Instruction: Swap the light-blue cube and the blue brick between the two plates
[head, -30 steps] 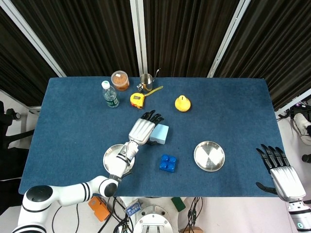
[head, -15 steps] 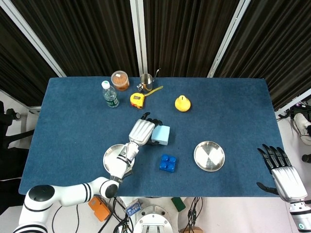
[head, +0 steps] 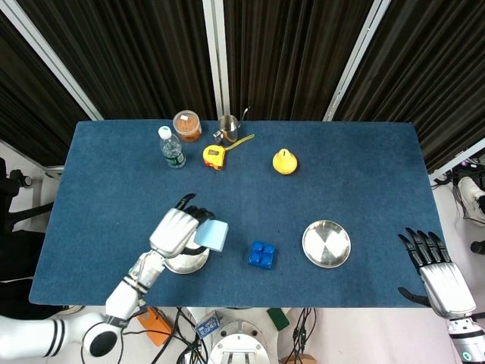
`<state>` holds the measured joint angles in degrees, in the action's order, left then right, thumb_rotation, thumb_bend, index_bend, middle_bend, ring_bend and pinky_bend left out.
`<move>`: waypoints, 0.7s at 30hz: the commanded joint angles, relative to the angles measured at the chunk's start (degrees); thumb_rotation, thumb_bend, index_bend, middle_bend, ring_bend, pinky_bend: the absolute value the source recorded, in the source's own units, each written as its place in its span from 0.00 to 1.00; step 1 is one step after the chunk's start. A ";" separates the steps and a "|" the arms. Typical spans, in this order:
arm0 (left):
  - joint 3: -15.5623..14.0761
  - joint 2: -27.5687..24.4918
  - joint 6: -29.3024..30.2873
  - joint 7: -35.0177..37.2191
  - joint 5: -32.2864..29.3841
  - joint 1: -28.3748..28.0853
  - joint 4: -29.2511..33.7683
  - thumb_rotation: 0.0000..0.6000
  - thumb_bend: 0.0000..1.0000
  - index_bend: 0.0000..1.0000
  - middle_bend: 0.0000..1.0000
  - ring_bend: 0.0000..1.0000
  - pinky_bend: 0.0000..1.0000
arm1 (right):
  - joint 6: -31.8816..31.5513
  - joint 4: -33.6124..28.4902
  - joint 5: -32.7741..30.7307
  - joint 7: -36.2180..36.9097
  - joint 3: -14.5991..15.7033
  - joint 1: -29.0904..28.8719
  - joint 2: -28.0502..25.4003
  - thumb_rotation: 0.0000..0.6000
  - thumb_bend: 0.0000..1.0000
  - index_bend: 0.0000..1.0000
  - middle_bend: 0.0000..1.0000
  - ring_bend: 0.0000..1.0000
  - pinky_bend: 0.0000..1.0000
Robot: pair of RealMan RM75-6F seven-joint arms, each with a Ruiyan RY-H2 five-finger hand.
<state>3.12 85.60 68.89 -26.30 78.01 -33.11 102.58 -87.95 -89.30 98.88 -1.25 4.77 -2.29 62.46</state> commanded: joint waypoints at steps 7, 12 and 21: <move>-4.01 -0.39 1.19 6.77 1.75 4.56 -8.35 1.00 0.22 0.59 0.55 0.39 0.11 | -0.06 -0.01 0.94 -1.00 0.38 0.22 0.37 1.00 0.20 0.00 0.00 0.00 0.00; -4.79 0.73 -1.28 8.39 0.99 4.93 -11.46 1.00 0.17 0.42 0.42 0.32 0.11 | 0.01 -0.01 0.97 -1.24 0.25 0.21 0.57 1.00 0.20 0.00 0.00 0.00 0.00; -5.70 -1.88 1.01 7.41 4.27 6.49 -6.52 1.00 0.00 0.09 0.09 0.05 0.11 | 3.83 -2.17 3.89 -2.69 -0.19 -3.37 1.79 1.00 0.20 0.00 0.00 0.00 0.00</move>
<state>-2.24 84.89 68.93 -18.91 81.18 -27.20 94.03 -85.84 -90.26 101.57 -3.37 4.70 -4.11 64.07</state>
